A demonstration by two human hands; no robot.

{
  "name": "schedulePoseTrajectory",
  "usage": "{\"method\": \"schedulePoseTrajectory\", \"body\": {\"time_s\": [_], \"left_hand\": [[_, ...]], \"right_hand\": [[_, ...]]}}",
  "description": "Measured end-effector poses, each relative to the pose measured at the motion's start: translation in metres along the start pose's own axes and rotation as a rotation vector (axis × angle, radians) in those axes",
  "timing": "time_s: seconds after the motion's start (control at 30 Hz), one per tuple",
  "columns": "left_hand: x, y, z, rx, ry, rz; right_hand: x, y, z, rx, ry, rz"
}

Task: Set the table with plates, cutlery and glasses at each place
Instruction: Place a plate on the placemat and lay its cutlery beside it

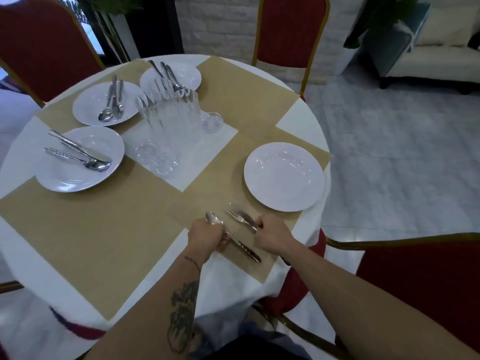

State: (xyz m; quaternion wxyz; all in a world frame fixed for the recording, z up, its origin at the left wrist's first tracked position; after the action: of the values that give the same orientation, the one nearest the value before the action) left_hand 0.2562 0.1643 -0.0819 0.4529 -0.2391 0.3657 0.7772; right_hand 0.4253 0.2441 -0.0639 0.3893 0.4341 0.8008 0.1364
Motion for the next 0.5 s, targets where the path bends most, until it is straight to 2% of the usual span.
{"method": "schedulePoseTrajectory", "body": {"time_s": [0.23, 0.4, 0.5], "left_hand": [[-0.004, 0.007, -0.003, 0.244, -0.06, 0.064], [0.018, 0.002, -0.021, 0.282, -0.021, 0.08], [-0.001, 0.006, -0.01, 0.358, -0.035, 0.125]], "right_hand": [[-0.001, -0.002, -0.011, -0.09, 0.028, 0.014], [-0.003, 0.001, -0.009, -0.106, 0.014, 0.043], [-0.003, 0.004, -0.01, -0.146, 0.029, 0.065]]}}
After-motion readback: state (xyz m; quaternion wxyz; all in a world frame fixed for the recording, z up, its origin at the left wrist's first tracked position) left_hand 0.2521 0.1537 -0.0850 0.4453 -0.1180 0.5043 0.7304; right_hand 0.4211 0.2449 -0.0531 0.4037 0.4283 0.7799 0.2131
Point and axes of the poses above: each hand's wrist, its own x-axis towards the middle knuckle, its own y-axis out of the back of the hand, z = x × y, the point moved 7 cm from there along x, towards the middle knuckle, and after that the axes turned 13 degrees about x, right-handed, at the moved point
